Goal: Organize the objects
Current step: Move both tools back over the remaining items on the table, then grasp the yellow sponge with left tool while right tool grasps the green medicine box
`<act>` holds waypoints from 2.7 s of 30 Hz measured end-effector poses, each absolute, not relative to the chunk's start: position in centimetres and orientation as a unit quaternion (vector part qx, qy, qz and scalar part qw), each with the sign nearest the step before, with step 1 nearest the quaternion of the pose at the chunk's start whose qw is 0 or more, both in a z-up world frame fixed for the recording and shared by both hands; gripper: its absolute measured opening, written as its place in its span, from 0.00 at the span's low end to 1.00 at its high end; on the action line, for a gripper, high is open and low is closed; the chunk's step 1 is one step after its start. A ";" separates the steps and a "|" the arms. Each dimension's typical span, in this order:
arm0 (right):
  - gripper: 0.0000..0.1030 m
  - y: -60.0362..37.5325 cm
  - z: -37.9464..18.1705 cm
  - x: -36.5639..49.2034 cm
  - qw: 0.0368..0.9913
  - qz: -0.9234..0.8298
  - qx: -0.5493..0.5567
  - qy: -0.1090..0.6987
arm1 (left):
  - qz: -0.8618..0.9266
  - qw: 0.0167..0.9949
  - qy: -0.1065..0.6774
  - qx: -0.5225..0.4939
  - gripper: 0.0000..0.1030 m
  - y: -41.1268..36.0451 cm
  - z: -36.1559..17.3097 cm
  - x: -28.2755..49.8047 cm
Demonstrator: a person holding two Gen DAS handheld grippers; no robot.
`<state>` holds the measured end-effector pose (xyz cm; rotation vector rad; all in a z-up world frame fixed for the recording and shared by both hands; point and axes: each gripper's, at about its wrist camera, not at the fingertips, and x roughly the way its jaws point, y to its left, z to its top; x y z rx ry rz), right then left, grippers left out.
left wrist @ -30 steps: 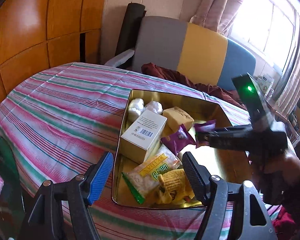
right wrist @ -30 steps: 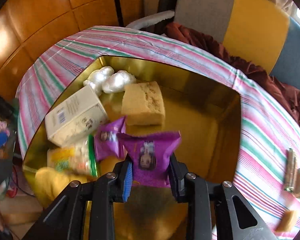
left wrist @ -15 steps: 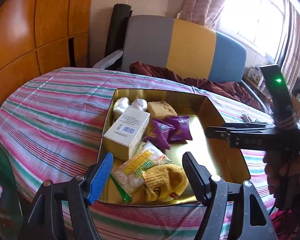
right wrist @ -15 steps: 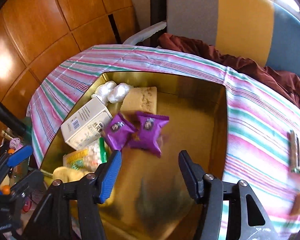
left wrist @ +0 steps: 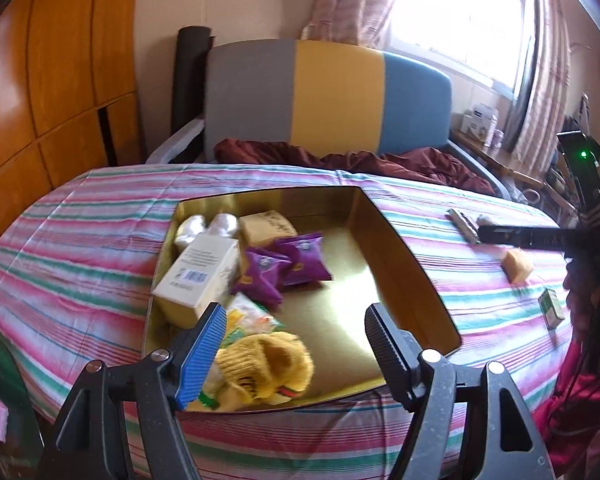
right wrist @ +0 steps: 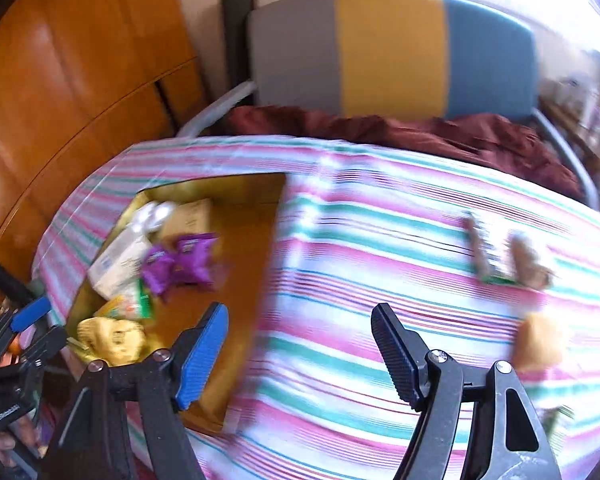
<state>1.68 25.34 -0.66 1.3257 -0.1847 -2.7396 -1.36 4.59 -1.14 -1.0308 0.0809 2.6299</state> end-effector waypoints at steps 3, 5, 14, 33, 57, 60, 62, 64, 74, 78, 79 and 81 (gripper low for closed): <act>0.73 29.8 -0.4 2.4 -0.003 -0.898 0.431 -0.086 | 0.916 0.174 0.041 -0.358 0.71 6.1 -1.0 -1.1; 0.74 32.9 -0.2 2.9 -0.039 -0.899 0.423 -0.104 | 0.914 0.187 0.048 -0.358 0.71 7.3 -0.9 -0.9; 0.77 47.3 -2.3 7.4 -0.227 -0.871 0.373 -0.226 | 0.894 0.250 0.089 -0.362 0.66 13.4 -1.2 0.0; 0.79 54.9 -7.1 11.5 -0.248 -0.774 0.330 -0.480 | 0.821 0.365 0.179 -0.400 0.62 27.4 -4.1 -0.1; 0.85 55.2 -7.9 11.4 -0.193 -0.761 0.318 -0.531 | 0.735 0.489 0.310 -0.353 0.94 45.3 -8.3 -5.0; 0.86 55.2 -8.1 11.3 -0.192 -0.758 0.318 -0.536 | 0.727 0.496 0.314 -0.356 0.98 46.8 -9.2 -5.7; 0.86 55.2 -8.1 11.2 -0.192 -0.757 0.321 -0.535 | 0.723 0.496 0.318 -0.360 0.98 47.8 -9.9 -6.1; 0.86 55.2 -8.2 11.1 -0.192 -0.757 0.325 -0.534 | 0.725 0.489 0.322 -0.363 0.97 48.6 -10.5 -6.4; 0.86 55.2 -8.3 10.7 -0.200 -0.758 0.337 -0.521 | 0.748 0.467 0.209 -0.423 0.55 42.3 -11.3 -4.8; 0.86 55.0 -8.7 10.2 -0.196 -0.756 0.357 -0.512 | 0.769 0.432 0.175 -0.438 0.55 37.5 -11.0 -3.3; 0.86 54.9 -8.8 10.0 -0.194 -0.755 0.364 -0.509 | 0.772 0.425 0.167 -0.441 0.55 36.4 -11.0 -2.8; 0.86 54.6 -9.0 9.7 -0.192 -0.755 0.378 -0.501 | 0.780 0.413 0.148 -0.445 0.55 33.9 -10.9 -1.8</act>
